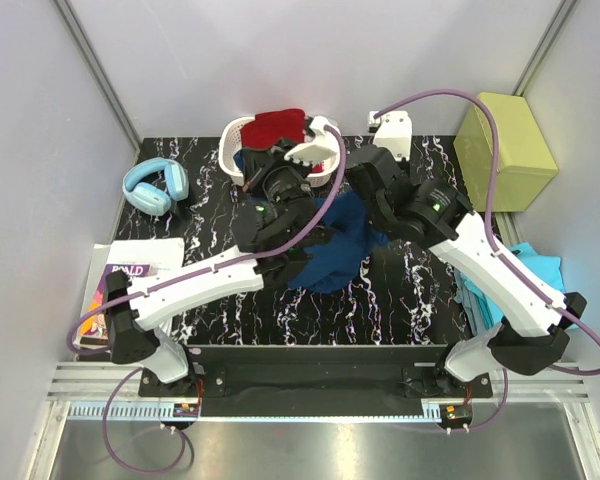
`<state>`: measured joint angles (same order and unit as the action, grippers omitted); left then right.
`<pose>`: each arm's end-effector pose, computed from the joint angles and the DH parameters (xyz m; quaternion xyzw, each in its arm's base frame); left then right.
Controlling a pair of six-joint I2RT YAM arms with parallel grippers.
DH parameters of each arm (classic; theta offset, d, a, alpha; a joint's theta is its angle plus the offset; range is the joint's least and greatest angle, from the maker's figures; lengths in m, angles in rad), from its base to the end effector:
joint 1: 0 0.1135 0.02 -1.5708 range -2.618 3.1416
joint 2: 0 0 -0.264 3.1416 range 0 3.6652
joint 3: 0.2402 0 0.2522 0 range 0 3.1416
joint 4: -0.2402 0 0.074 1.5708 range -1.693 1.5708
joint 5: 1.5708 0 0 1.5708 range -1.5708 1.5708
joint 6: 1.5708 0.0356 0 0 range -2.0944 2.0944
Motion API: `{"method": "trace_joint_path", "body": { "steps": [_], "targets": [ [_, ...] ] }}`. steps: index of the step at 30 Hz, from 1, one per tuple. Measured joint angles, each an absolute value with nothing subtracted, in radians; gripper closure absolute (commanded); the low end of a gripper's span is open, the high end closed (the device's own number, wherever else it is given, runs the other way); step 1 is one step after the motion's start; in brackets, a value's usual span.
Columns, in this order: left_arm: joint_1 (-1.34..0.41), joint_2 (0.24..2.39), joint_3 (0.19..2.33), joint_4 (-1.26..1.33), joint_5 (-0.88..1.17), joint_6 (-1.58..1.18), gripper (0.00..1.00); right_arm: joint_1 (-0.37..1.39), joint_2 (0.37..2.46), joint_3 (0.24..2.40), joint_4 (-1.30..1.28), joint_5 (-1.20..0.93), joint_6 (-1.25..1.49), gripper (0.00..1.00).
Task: Fold and stack the t-shirts
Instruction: Flatten out the tshirt
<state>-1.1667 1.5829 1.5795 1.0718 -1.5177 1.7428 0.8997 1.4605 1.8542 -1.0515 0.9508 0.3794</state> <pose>0.1526 -0.2664 0.5032 0.1020 0.6829 0.3637 0.6253 0.1900 0.1927 0.4674 -0.0103 0.8231 -0.0957 0.5597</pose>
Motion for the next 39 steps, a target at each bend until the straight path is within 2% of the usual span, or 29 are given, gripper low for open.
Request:
{"method": "trace_joint_path", "body": {
  "steps": [6,15,22,25,31,39],
  "targets": [
    [-1.165,1.511,1.450,0.604,-1.515,1.440,1.00,0.884,1.505,1.854,-0.992,0.925,0.351,1.00],
    [-1.086,1.435,1.232,0.167,-1.546,0.961,1.00,0.858,1.560,1.815,-1.023,0.884,0.313,1.00],
    [-1.124,1.501,1.068,-0.277,-1.506,0.799,1.00,0.815,1.560,1.813,-0.898,0.845,0.294,1.00],
    [-1.155,1.499,1.014,-0.453,-1.434,0.701,1.00,0.805,1.560,1.813,-0.871,0.832,0.289,1.00],
    [-1.177,1.465,0.994,-0.752,-1.164,0.467,1.00,0.786,1.570,1.813,-0.834,0.808,0.284,1.00],
    [-0.971,1.477,1.295,-1.004,-0.795,0.070,1.00,0.780,1.587,1.810,-0.825,0.775,0.284,1.00]
  ]
}}
